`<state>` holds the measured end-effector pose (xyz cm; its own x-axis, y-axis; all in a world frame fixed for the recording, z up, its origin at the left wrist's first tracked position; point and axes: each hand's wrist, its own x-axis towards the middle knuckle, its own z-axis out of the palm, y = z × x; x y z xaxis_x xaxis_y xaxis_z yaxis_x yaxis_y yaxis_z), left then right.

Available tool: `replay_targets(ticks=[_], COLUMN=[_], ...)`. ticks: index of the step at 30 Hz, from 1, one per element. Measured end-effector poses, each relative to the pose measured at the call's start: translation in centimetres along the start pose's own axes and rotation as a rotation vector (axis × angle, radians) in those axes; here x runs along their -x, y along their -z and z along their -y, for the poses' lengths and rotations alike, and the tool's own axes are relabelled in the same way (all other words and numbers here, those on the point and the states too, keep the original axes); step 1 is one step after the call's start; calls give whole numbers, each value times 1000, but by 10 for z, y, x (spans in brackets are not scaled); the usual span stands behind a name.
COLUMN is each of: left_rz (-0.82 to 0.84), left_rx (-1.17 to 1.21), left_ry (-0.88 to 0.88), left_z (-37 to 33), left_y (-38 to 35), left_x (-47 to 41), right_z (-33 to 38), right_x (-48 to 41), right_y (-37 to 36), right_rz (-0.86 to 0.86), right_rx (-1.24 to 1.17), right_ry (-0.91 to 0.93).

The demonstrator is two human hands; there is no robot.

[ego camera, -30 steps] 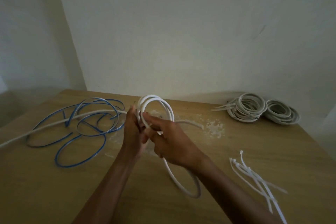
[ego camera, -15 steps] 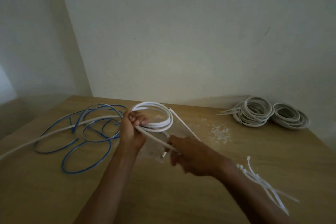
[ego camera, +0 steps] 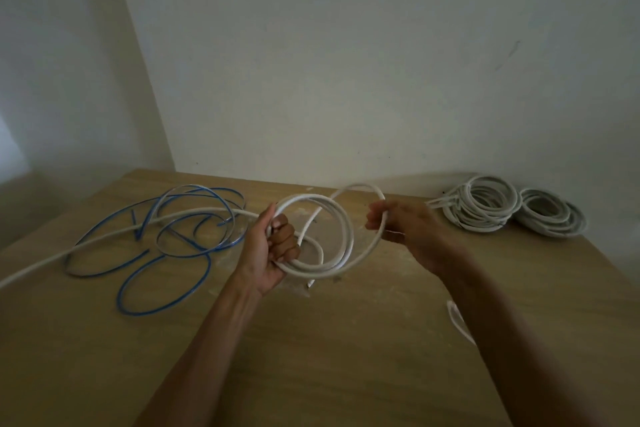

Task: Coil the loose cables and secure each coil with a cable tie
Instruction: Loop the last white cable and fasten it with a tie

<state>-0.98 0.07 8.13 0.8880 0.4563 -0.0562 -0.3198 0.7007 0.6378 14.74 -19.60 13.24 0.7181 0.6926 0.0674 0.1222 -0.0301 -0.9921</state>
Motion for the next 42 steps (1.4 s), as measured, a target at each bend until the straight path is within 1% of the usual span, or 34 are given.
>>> replay_targets(ticks=[1,2,3,4,5,6,8,9,11,12,13,14,16,18,21,24,26,28,30,32,33,34,36,37,38,39,41,42], left_rz=[33,72,108,139,165,187,202,196,175,165,159,159,177,207,253,290,290,288,306,365,401,439,532,553,544,513,420,356], left_rx=[5,6,-6,-31,-60,-90,-145,-166,-171,-164,-157,-148,-111,-88,-75,-110,-194,-281,-329,-268,-216,-162,-41,3,15,-9,-127,-198], left_ry=[31,65,98,125,146,159,172,174,174,175,174,173,180,194,231,235,220,219,234,269,289,308,341,345,343,338,320,304], left_z=[1,2,3,4,5,6,9,11,14,15,16,16,16,17,22,27,27,26,24,21,19,18,17,18,18,20,22,24], left_y=[0,-1,-2,-3,-3,-3,-2,0,2,3,4,4,2,-1,-3,-3,-6,-9,-11,-11,-9,-8,-5,-4,-4,-4,-5,-8], left_x=[1,2,4,5,6,7,6,5,3,2,2,2,4,5,7,9,11,12,14,15,15,15,13,12,11,11,12,13], right_z=[2,3,2,-1,-4,-5,-11,-14,-17,-17,-14,-11,0,8,9,-4,-15,-24,-30,-33,-34,-35,-40,-40,-42,-42,-45,-46], right_x=[-1,-4,-6,-10,-12,-13,-14,-13,-14,-14,-12,-10,-3,3,10,13,12,11,11,11,10,8,4,4,4,4,3,2], right_y=[2,6,12,19,26,32,45,49,54,54,51,46,36,25,5,-23,-36,-45,-49,-51,-50,-47,-39,-36,-34,-33,-29,-27], right_rz=[12,11,10,-5,-18,-39,-103,-130,-181,-176,-151,-122,-117,-112,-85,-122,-150,-131,-130,-136,-138,-129,-56,-9,32,37,2,-19], right_rx=[-290,-447,-490,-453,-352,-179,248,405,586,623,599,526,382,358,545,924,1105,1153,1127,1018,953,907,829,721,603,552,645,706], right_ry=[-70,-101,-117,-113,-87,-41,90,146,227,252,265,273,339,428,586,845,936,955,987,978,915,811,575,485,441,462,582,606])
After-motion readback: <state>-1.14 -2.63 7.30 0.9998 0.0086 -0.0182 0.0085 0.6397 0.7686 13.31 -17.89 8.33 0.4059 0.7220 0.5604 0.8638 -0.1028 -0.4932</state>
